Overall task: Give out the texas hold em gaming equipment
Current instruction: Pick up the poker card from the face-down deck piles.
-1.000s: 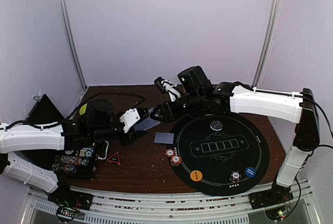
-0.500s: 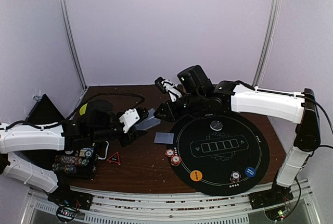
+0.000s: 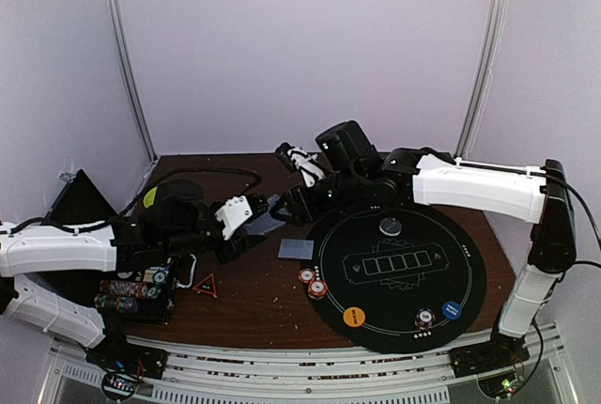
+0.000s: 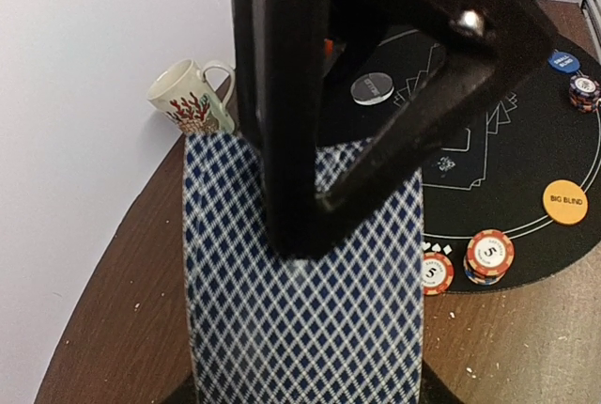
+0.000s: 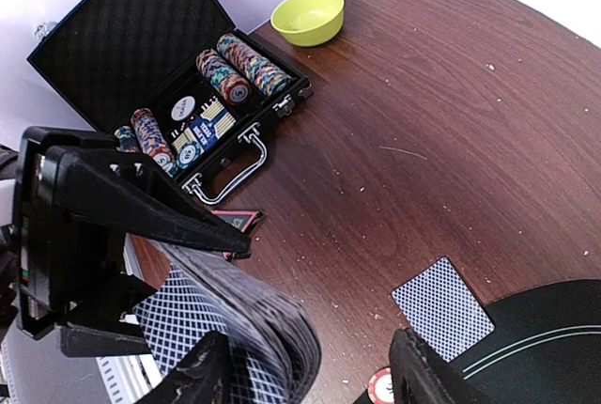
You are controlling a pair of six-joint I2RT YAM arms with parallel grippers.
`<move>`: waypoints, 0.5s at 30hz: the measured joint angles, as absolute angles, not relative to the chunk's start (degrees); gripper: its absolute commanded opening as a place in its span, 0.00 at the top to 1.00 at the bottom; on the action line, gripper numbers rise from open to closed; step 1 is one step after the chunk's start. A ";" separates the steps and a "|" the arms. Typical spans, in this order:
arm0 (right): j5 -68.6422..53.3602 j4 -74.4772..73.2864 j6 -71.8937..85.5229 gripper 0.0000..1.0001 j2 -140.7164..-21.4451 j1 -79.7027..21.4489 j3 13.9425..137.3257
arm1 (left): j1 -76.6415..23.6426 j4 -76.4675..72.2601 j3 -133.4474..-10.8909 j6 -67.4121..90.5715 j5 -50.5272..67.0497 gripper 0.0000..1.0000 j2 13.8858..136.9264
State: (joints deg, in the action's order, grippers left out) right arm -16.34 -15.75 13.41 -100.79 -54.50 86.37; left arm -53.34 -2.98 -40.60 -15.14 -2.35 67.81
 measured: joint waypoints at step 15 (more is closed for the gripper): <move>-13.72 -15.84 13.19 0.59 -101.93 -54.96 87.18 | -53.30 -2.90 -40.07 -15.14 -2.44 0.52 67.81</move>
State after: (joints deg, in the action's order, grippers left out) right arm -13.72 -15.84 13.19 -101.93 -54.96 87.18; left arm -53.30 -2.90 -40.07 -15.14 -2.44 67.81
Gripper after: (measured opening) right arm 0.443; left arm 0.477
